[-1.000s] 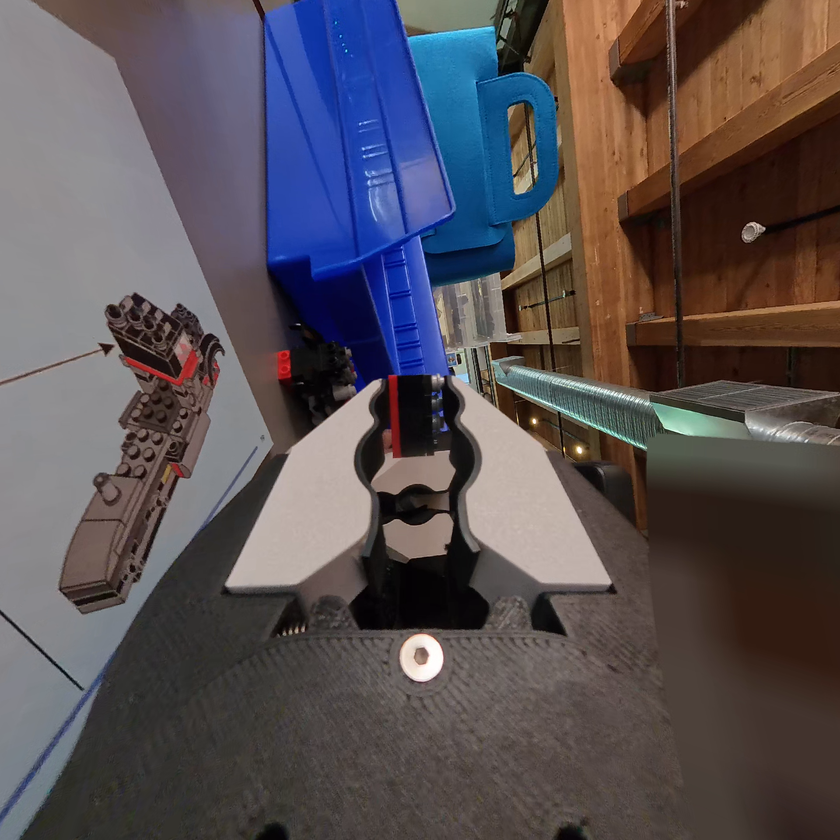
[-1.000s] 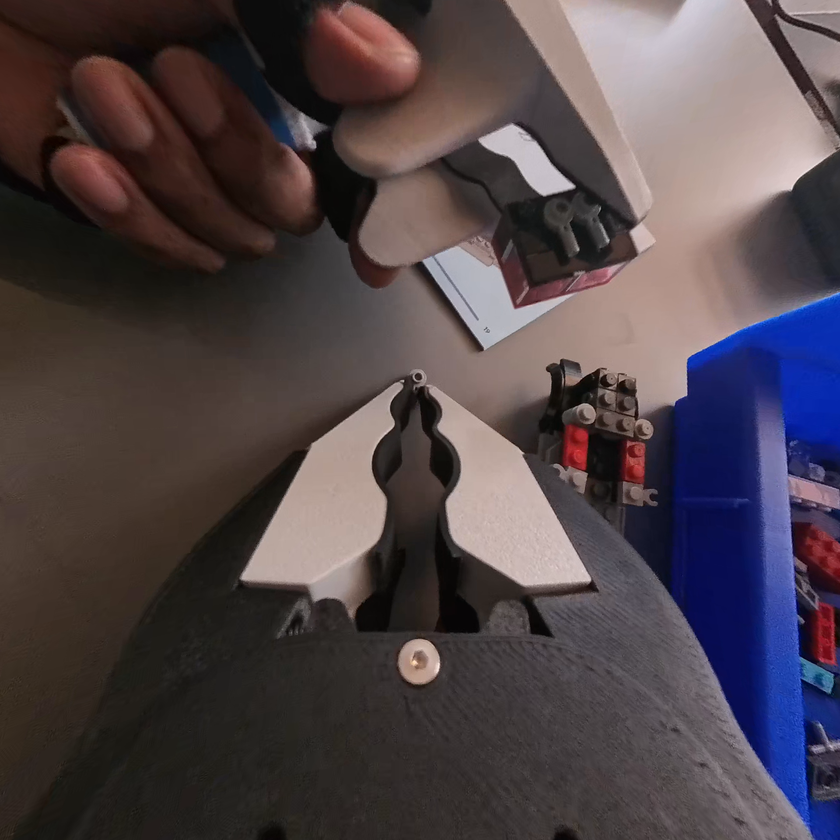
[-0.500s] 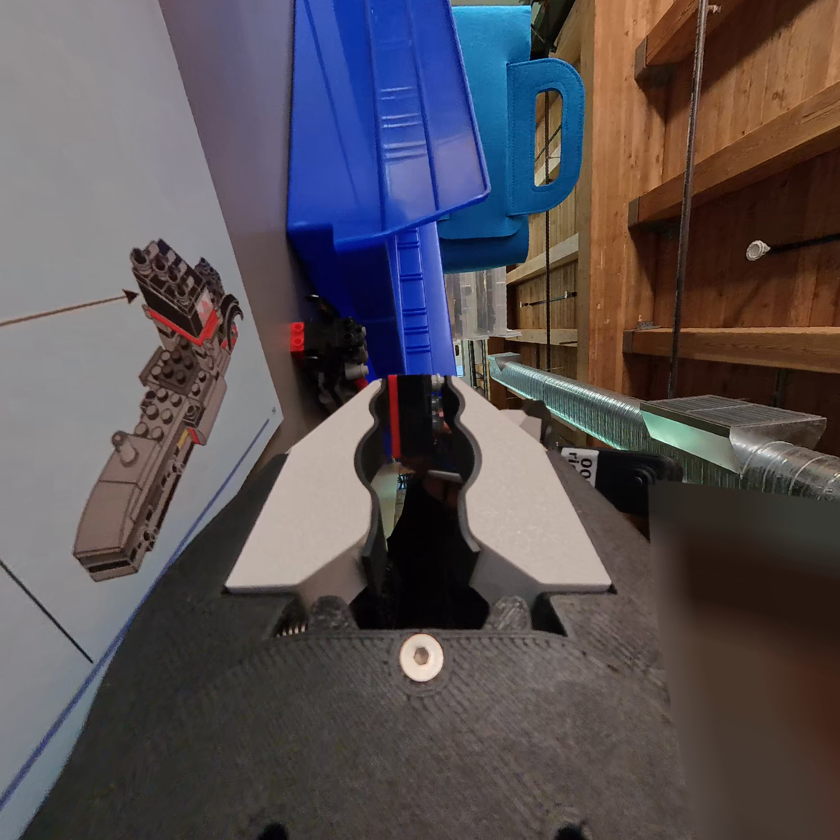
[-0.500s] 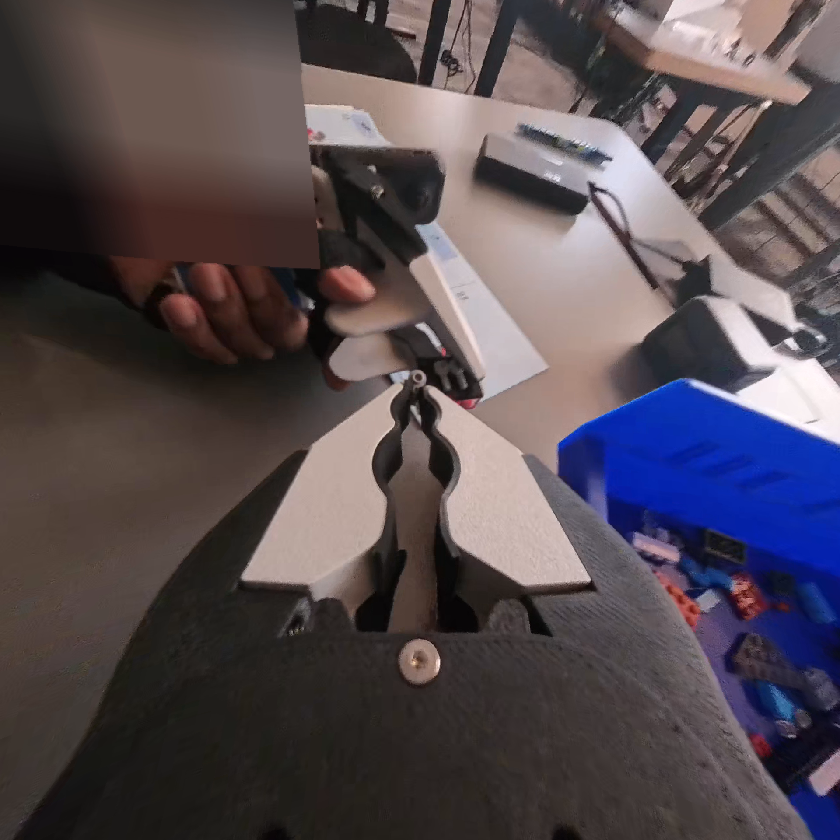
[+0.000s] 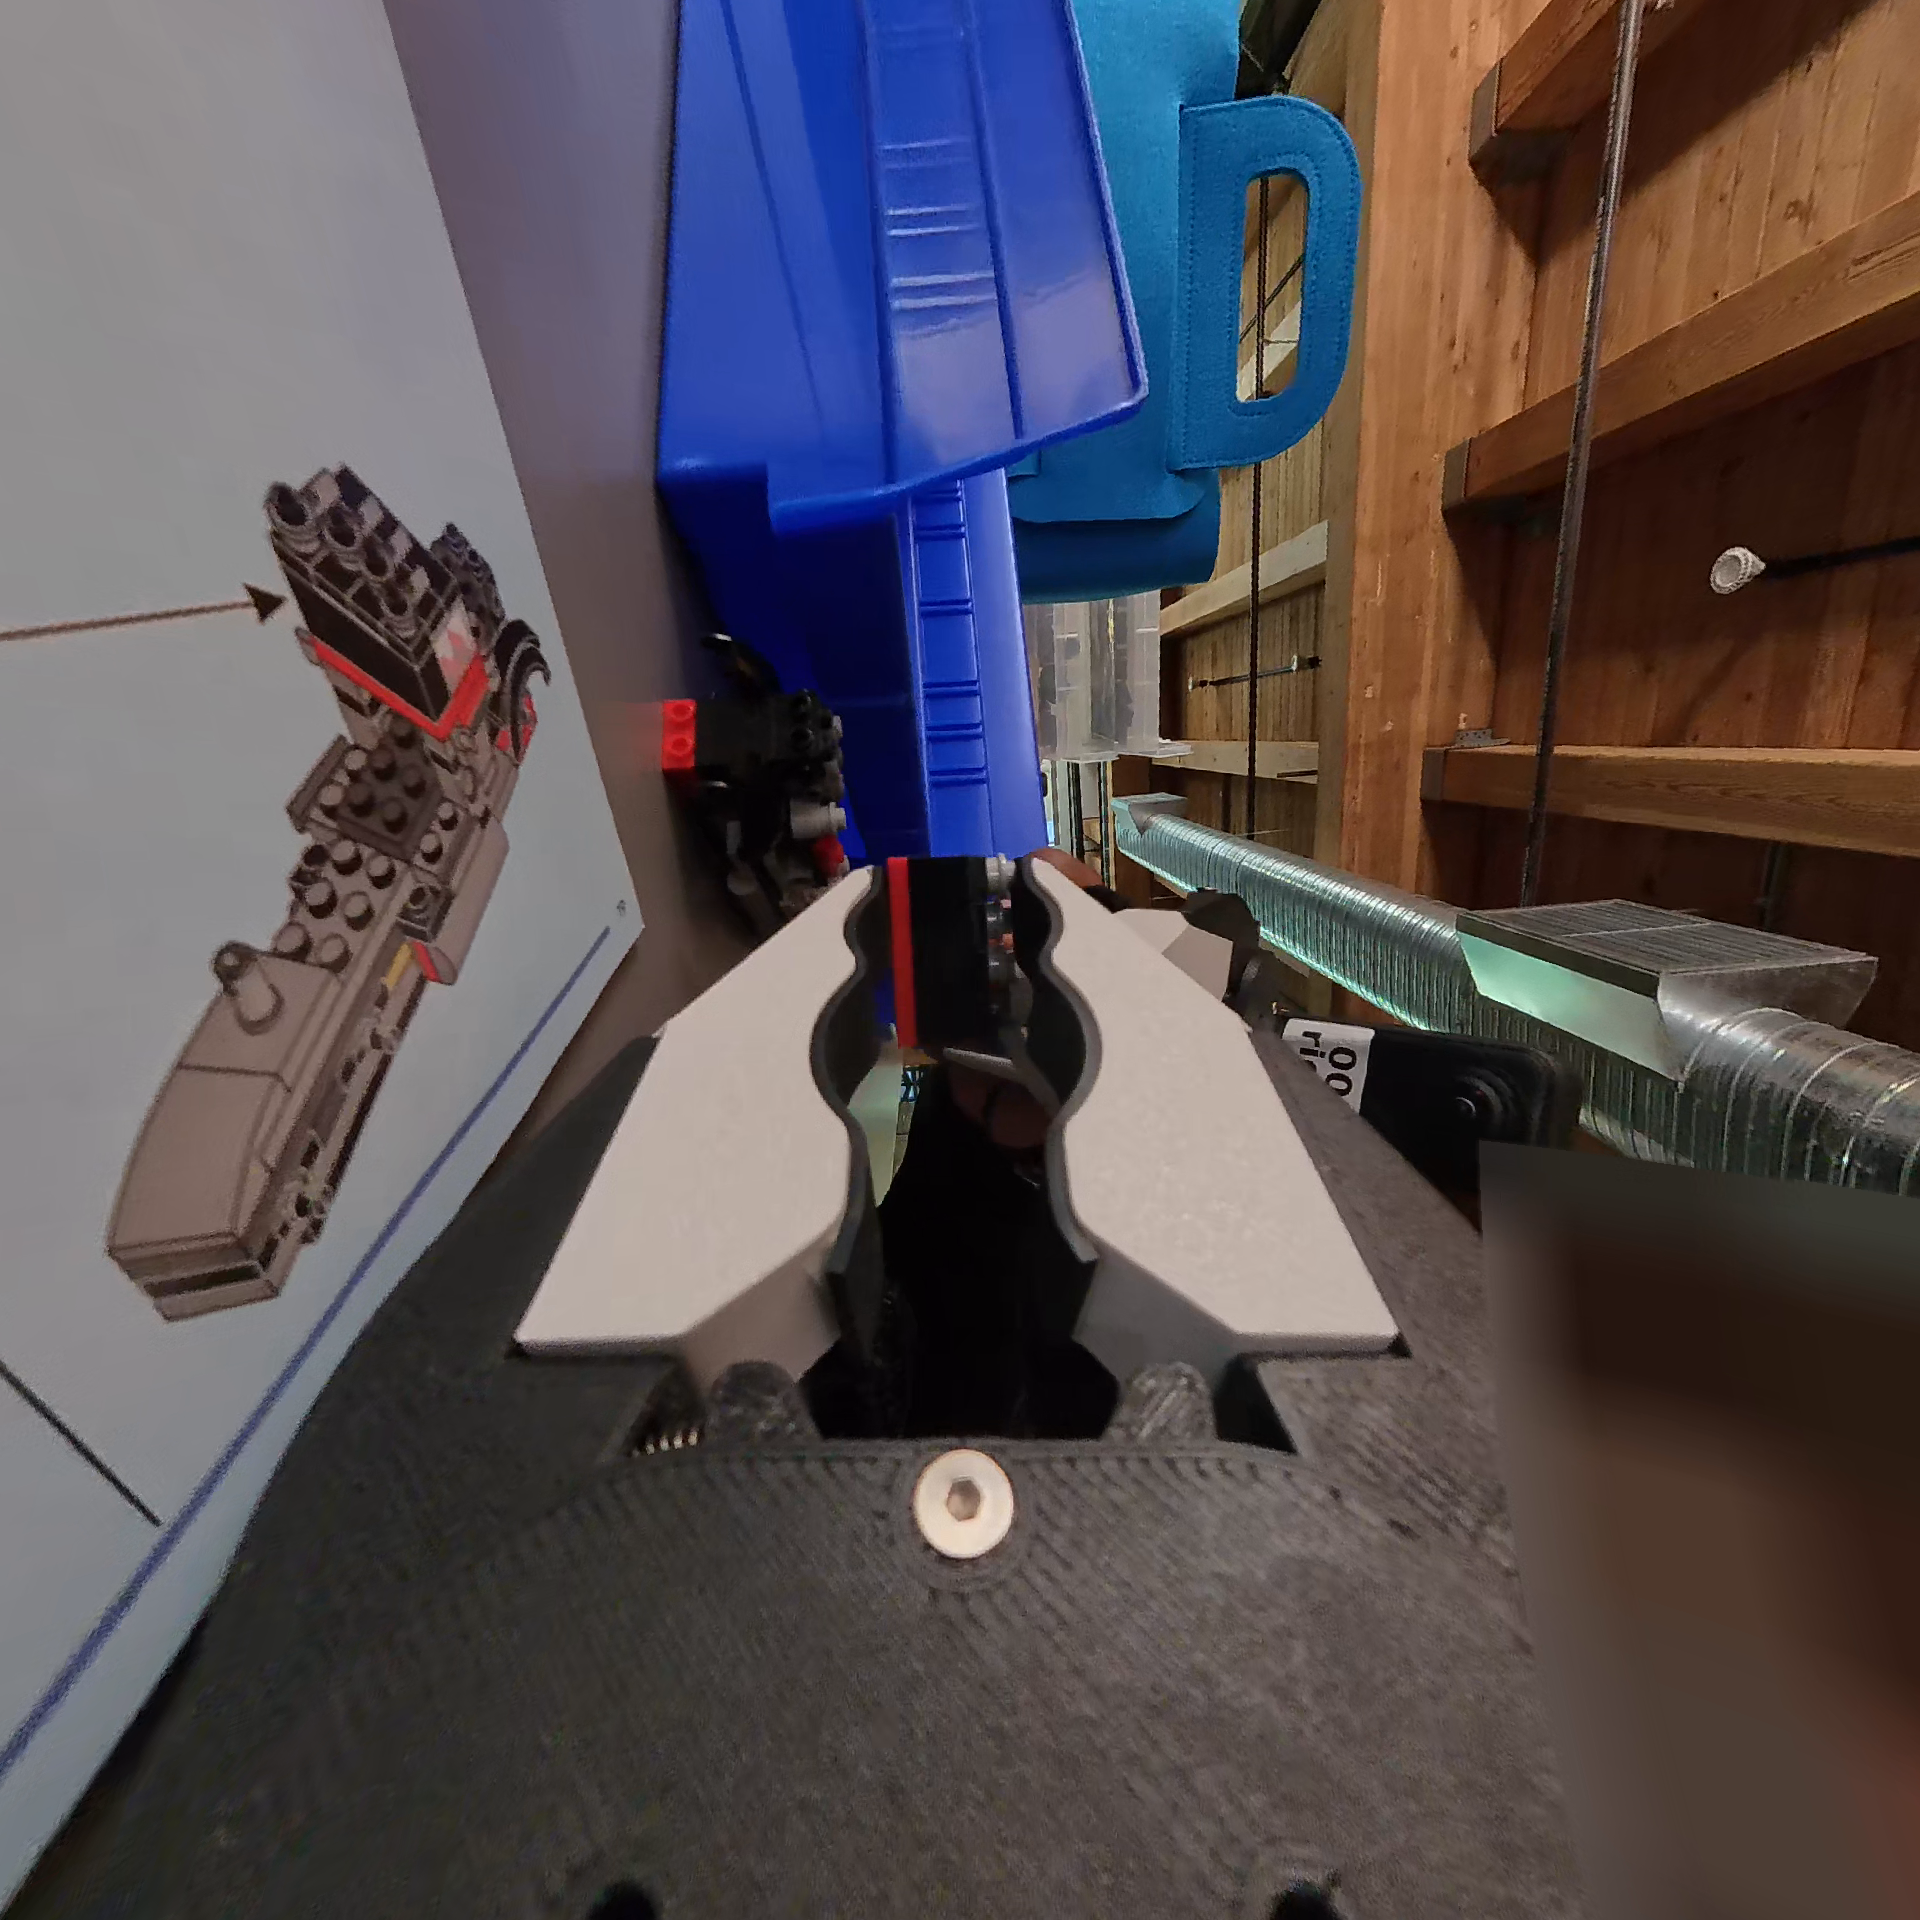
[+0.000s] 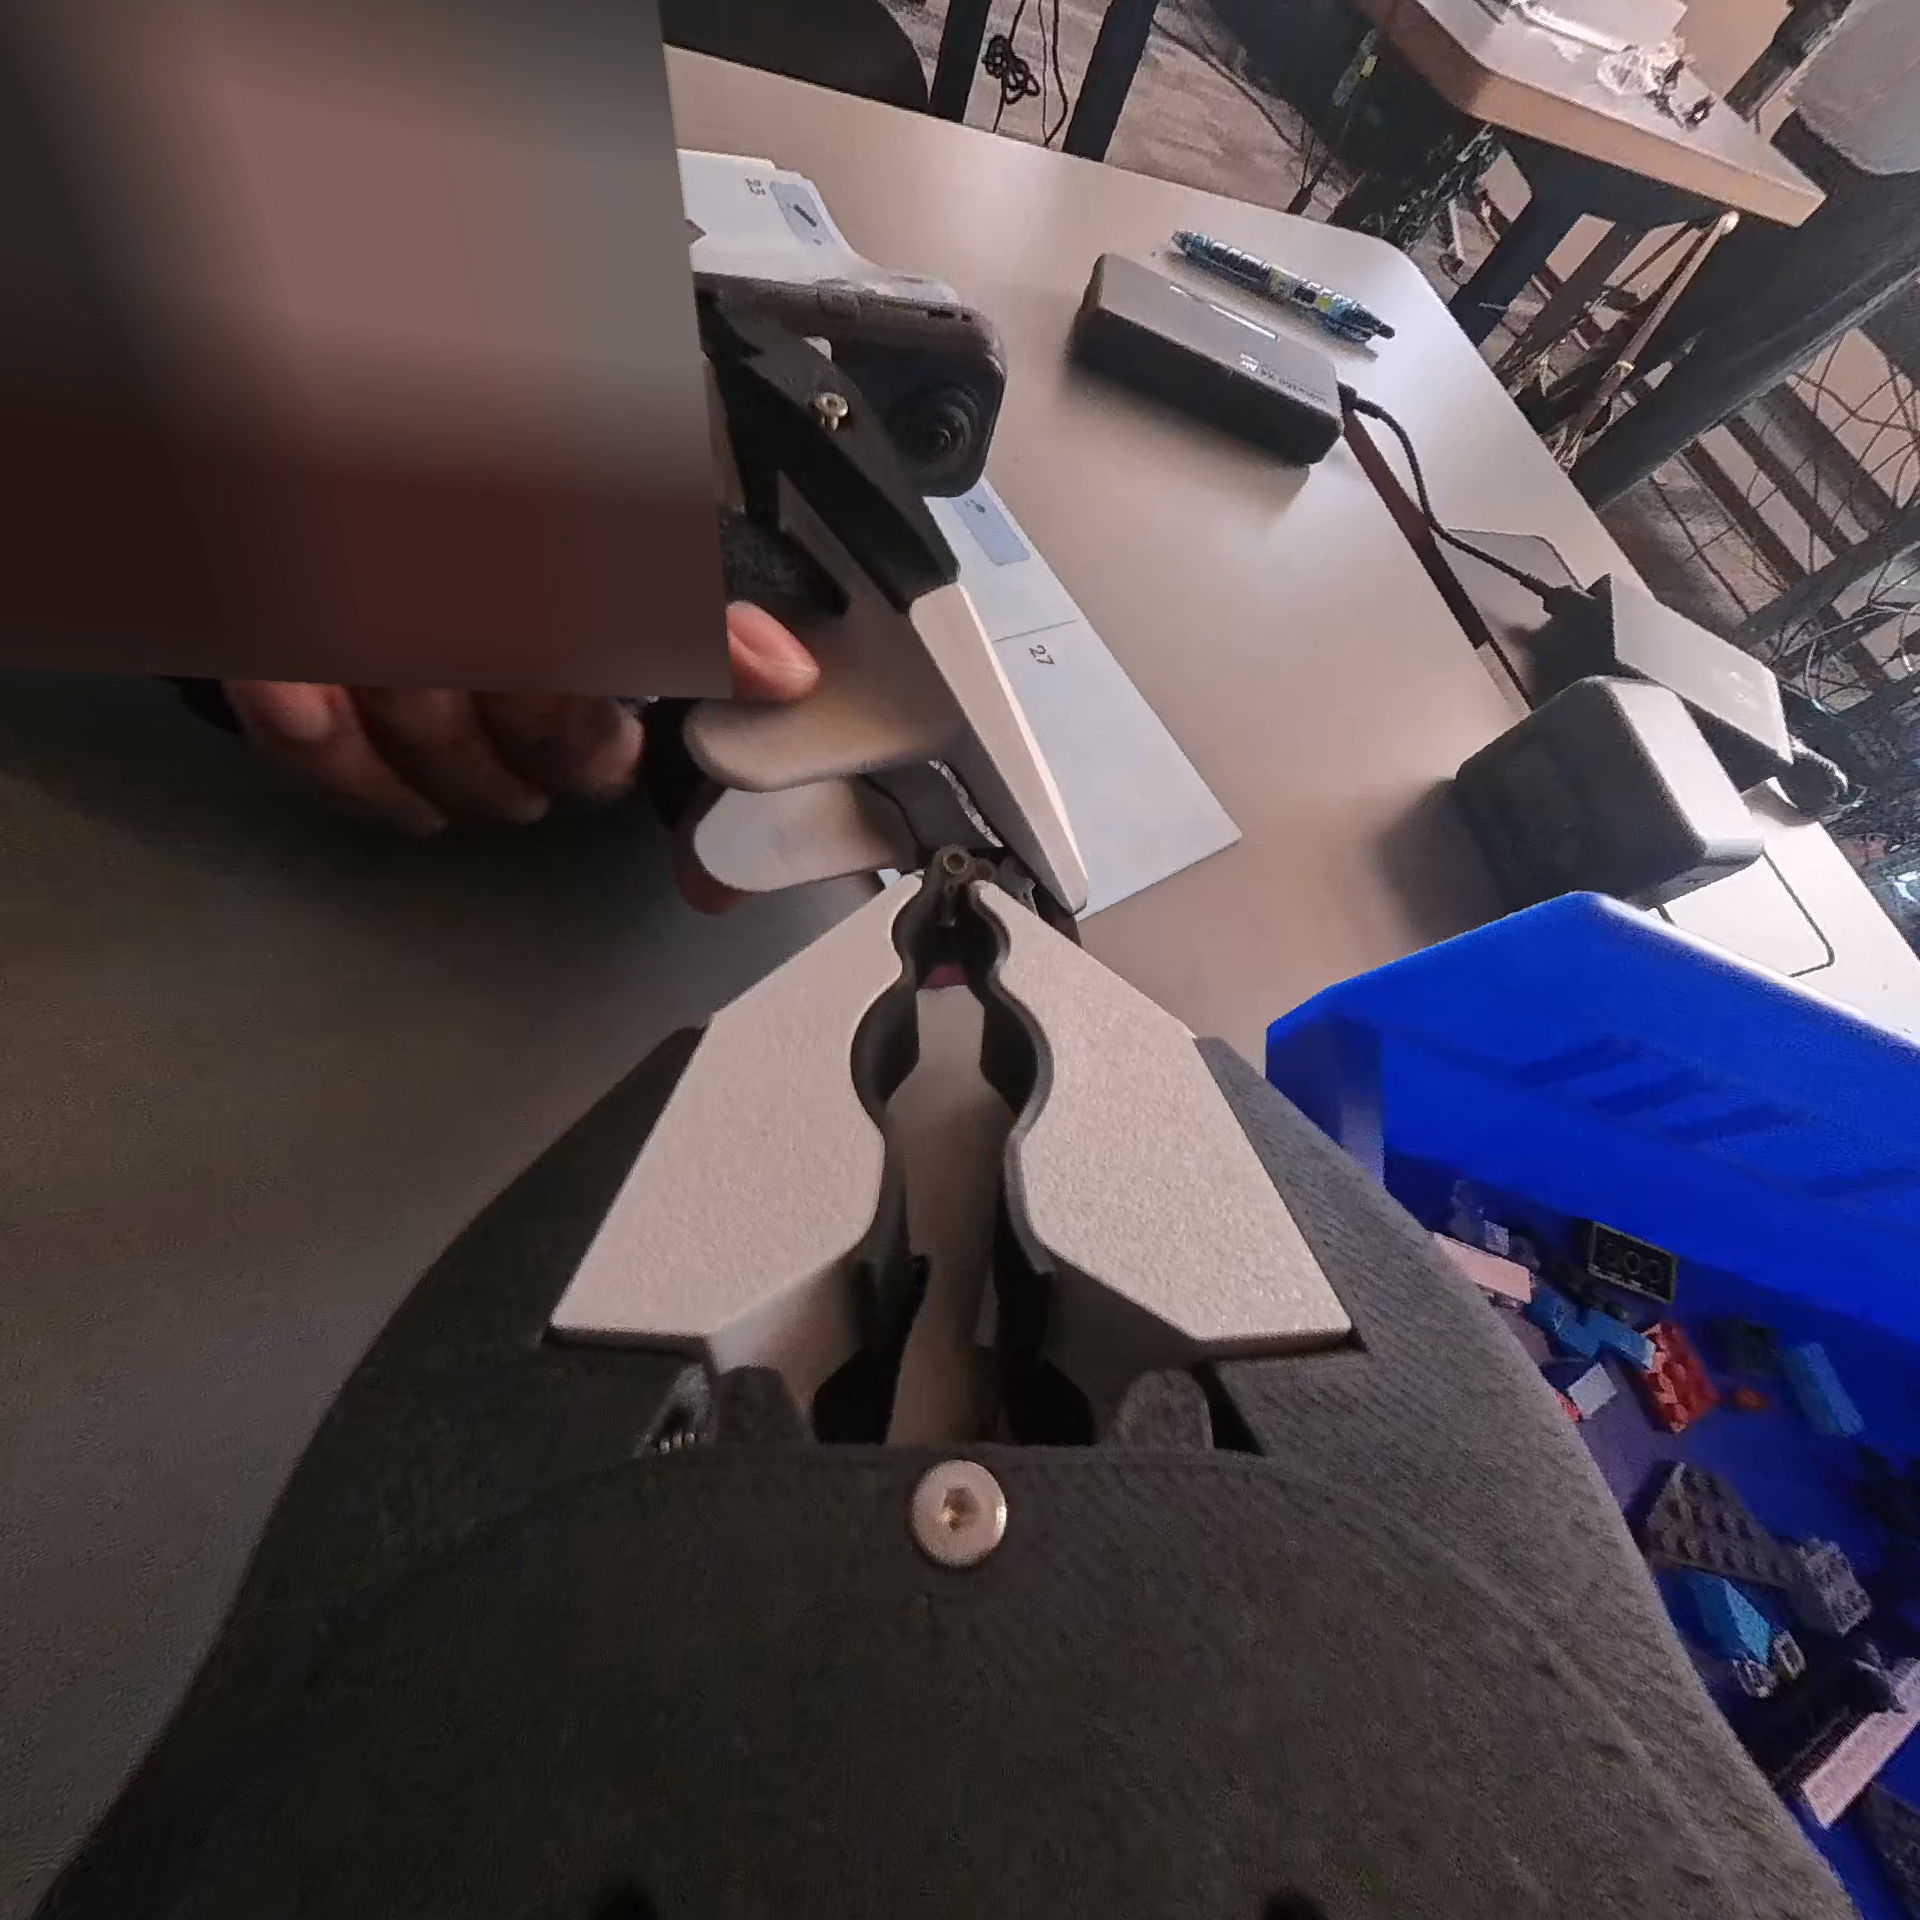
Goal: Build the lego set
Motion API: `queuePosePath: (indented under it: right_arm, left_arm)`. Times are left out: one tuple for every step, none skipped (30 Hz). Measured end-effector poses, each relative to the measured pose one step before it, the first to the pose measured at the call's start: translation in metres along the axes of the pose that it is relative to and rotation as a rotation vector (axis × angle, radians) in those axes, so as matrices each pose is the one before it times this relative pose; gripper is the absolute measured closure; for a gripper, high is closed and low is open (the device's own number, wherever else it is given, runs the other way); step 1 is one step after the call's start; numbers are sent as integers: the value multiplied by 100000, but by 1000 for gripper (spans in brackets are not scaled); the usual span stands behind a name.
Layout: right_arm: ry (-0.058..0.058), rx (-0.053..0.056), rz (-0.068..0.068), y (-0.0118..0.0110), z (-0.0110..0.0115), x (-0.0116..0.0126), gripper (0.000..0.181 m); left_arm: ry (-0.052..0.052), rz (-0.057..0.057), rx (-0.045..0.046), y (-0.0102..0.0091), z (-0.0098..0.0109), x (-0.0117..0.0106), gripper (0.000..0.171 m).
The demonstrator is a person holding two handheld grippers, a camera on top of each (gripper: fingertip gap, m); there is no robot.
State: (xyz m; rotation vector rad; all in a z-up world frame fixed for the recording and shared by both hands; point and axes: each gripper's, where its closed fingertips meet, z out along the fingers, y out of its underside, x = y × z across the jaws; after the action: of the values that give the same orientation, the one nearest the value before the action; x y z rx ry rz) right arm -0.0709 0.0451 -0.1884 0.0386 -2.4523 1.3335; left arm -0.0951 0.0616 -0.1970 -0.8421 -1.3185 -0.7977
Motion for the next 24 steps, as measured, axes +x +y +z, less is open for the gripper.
queuePosePath:
  right_arm:
    - [-16,-15,-16,11,14,-18,177]
    - [165,-57,-97,17,11,13,177]
    - [234,-102,-136,24,18,11,177]
    - [263,-120,-80,28,20,21,177]
    - [260,-66,-25,28,29,13,177]
    - [129,-1,40,3,23,-3,177]
    - [-78,35,98,2,42,-32,177]
    - [-167,-4,76,12,28,-51,177]
    - [-25,-37,26,15,50,-24,177]
    - [115,-27,-10,25,44,-13,177]
    - [162,24,-12,18,48,-6,177]
    - [200,23,-20,8,30,8,177]
    - [284,9,-92,8,26,15,177]
    - [369,0,-118,1,20,32,177]
    - [279,51,-11,-2,30,30,177]
    - [113,156,169,-6,21,-3,176]
    - [53,106,197,-5,15,0,176]
    - [74,47,80,12,26,-7,176]
    - [51,35,40,-2,15,0,176]
    - [13,-13,21,12,17,-8,176]
    - [41,7,-36,8,15,-9,176]
    - [30,10,-84,-3,8,-13,176]
    - [5,-30,-81,5,18,-22,176]
    - [59,-53,-81,9,26,-29,175]
  left_arm:
    - [68,-164,101,-26,1,-9,148]
    - [-44,-63,61,-17,-14,-21,148]
    - [-174,67,3,4,10,-19,148]
    - [-198,65,-22,9,7,-42,148]
    - [-154,-37,19,7,-4,-28,148]
    - [-32,-56,68,-8,4,-20,148]
    - [42,-71,193,-36,-5,1,148]
    - [38,-106,170,-28,-20,-6,148]
    - [23,-85,106,-24,-11,0,148]
    - [-165,-34,85,-16,-3,-30,148]
    - [-125,-22,109,-10,-7,-35,148]
    - [-20,-32,88,-17,-3,0,148]
    - [-13,-32,55,-12,-5,-9,148]
    - [-8,-8,65,0,0,0,148]
    - [-65,-19,110,-25,-10,-7,148]
    - [3,-63,122,-13,-6,-4,148]
    - [-60,-49,94,-9,-8,-14,148]
    - [-61,0,118,-26,-9,-8,148]
    - [-65,-35,84,-7,-8,-16,148]
    - [-43,-82,99,-10,-7,-9,148]
    - [7,-66,91,-8,-8,-3,148]
    - [-18,-66,119,-12,-6,-7,148]
    - [-13,-57,80,-16,-4,-8,148]
    - [-42,-19,35,4,-3,-4,148]
